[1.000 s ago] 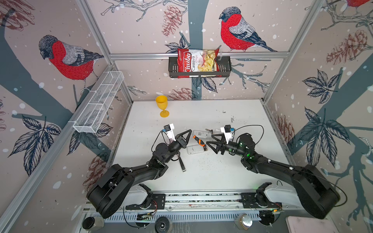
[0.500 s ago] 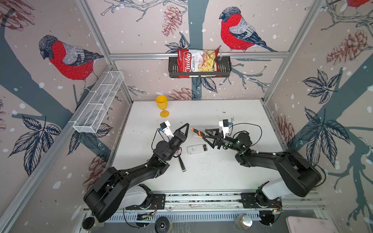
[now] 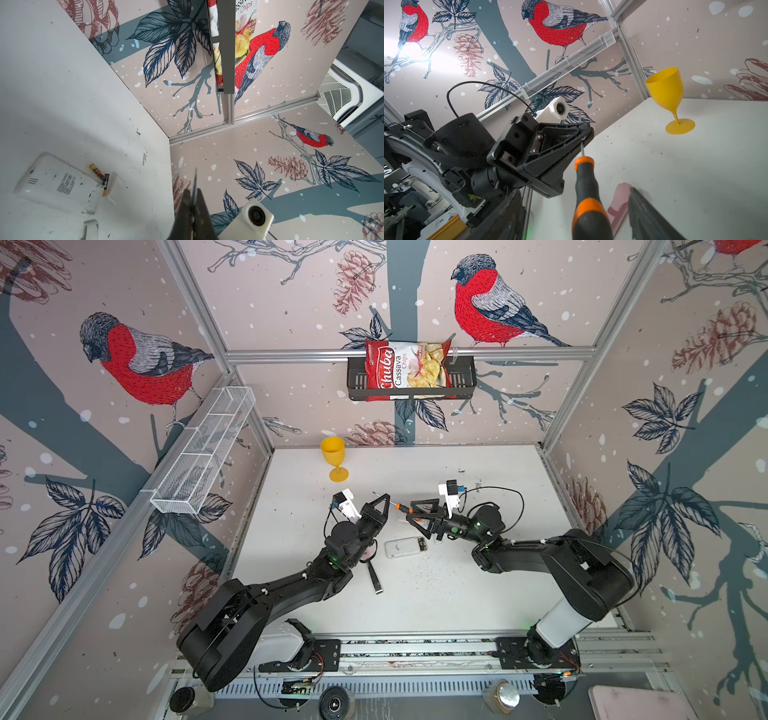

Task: Unload the batteries from the remote control

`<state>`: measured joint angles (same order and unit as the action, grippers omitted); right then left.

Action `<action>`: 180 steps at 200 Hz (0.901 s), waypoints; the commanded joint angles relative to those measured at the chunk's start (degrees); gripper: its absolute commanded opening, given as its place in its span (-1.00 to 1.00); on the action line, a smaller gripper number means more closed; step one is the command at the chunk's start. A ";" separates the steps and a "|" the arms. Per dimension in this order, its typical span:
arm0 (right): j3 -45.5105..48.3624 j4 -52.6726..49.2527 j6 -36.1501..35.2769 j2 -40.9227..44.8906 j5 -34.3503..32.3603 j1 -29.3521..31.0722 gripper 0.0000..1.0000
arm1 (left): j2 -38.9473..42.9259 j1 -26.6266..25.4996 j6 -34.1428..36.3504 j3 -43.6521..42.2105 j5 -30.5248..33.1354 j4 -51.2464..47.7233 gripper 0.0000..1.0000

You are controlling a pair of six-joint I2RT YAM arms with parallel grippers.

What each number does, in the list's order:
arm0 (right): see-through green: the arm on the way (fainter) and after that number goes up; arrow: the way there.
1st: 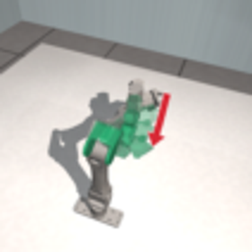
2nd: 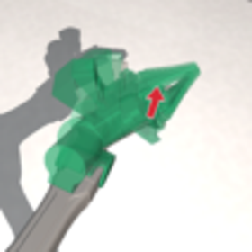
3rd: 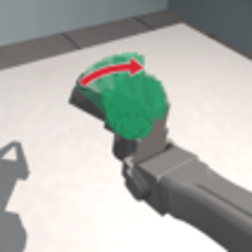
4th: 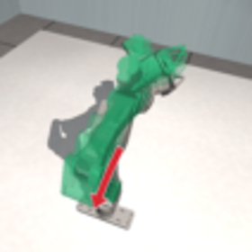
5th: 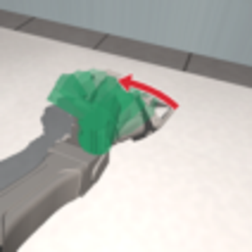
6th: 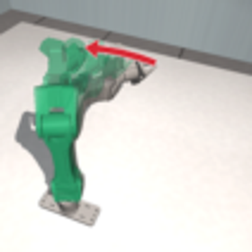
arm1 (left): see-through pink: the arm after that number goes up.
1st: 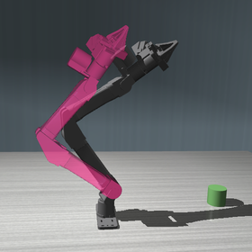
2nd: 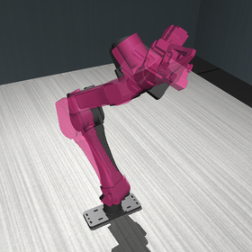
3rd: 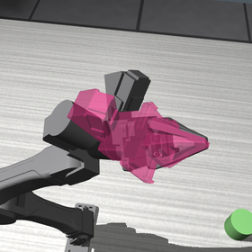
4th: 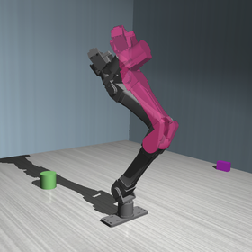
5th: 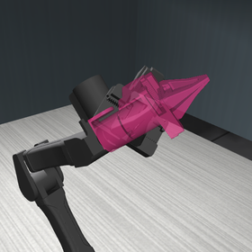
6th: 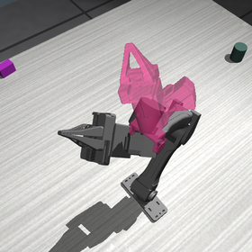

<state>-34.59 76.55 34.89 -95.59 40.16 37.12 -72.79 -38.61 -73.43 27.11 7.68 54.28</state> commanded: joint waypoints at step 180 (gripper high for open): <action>-4.70 3.87 -7.90 -6.33 -5.91 4.27 0.23 | -1.25 -1.55 -7.53 9.94 3.35 -22.41 -1.00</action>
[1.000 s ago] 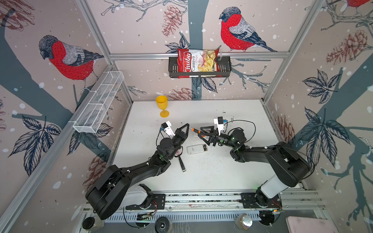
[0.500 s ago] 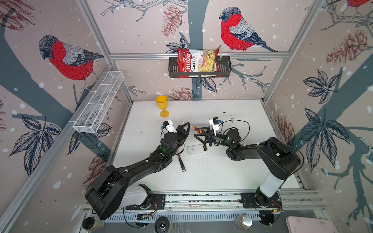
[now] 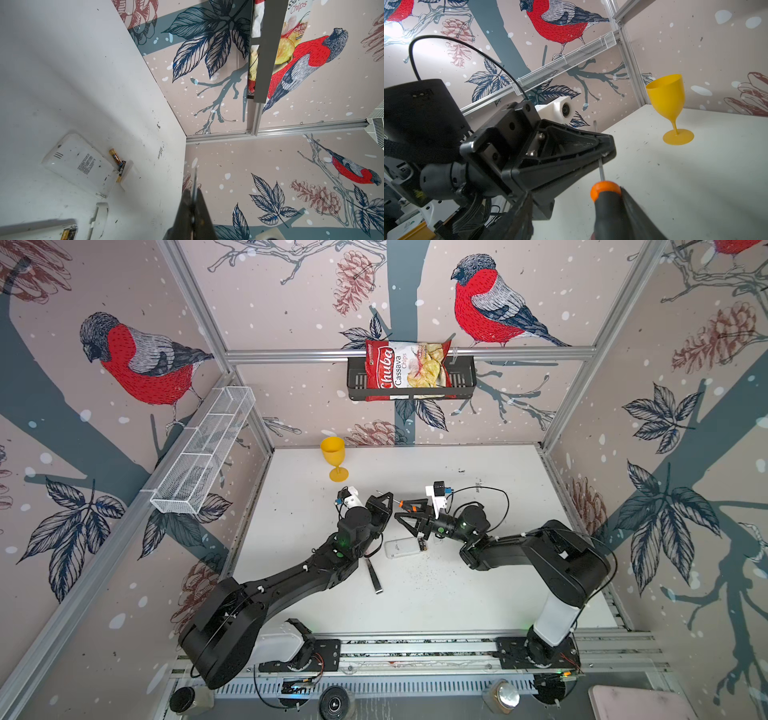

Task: Unload the batteries from the remote control

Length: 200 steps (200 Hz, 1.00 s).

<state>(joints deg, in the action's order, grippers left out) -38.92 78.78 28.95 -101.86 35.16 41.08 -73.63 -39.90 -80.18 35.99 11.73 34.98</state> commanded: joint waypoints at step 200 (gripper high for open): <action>0.47 -10.86 -1.29 4.32 3.72 -4.12 -0.95 | 5.61 1.00 13.75 -1.09 -6.62 -7.86 0.83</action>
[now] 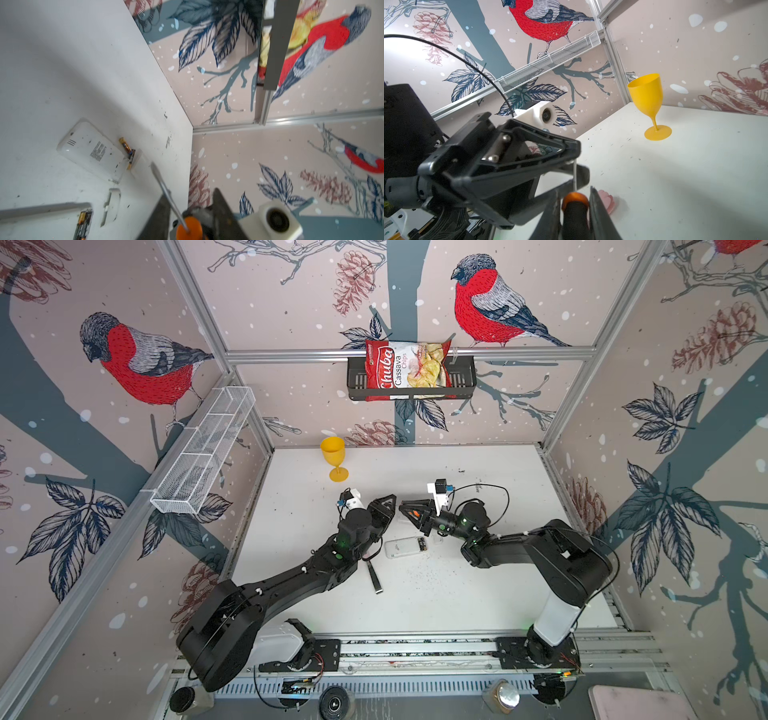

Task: Unload the batteries from the remote control

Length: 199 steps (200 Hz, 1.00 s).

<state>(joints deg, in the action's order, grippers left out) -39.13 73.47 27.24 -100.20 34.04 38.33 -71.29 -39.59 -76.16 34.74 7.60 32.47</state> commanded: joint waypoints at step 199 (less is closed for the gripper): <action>2.82 -74.09 -14.53 25.80 -4.00 -10.53 -1.00 | 7.27 -2.32 44.39 -4.11 -5.80 -29.02 0.45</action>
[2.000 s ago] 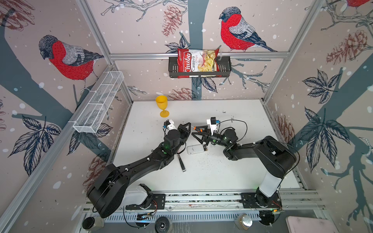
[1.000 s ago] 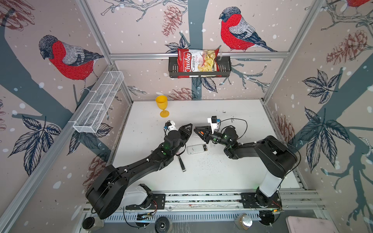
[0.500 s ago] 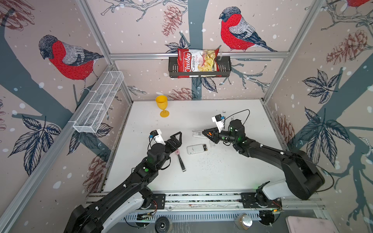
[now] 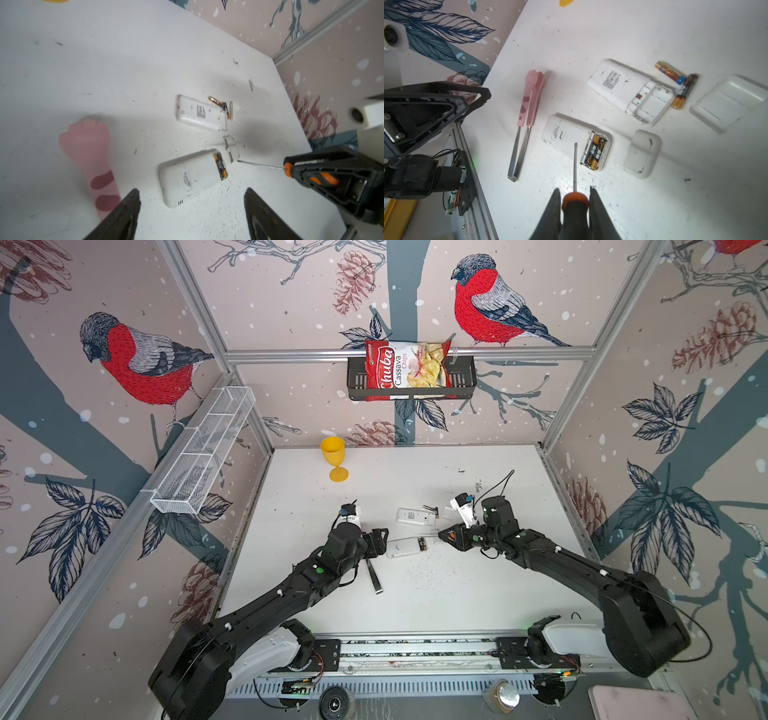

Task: Unload the batteries from the remote control

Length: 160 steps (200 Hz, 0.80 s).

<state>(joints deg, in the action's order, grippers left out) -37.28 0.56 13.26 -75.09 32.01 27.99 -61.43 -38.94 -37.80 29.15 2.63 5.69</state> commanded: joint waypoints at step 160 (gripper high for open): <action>3.18 2.23 0.69 1.76 -1.25 -2.33 -1.00 | -28.75 -18.52 8.28 13.34 27.95 -16.54 0.92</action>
<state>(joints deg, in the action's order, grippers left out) -34.50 -0.01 13.65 -74.17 29.08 25.69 -88.62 -57.41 -27.09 40.97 23.24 -7.49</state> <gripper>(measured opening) 0.241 0.963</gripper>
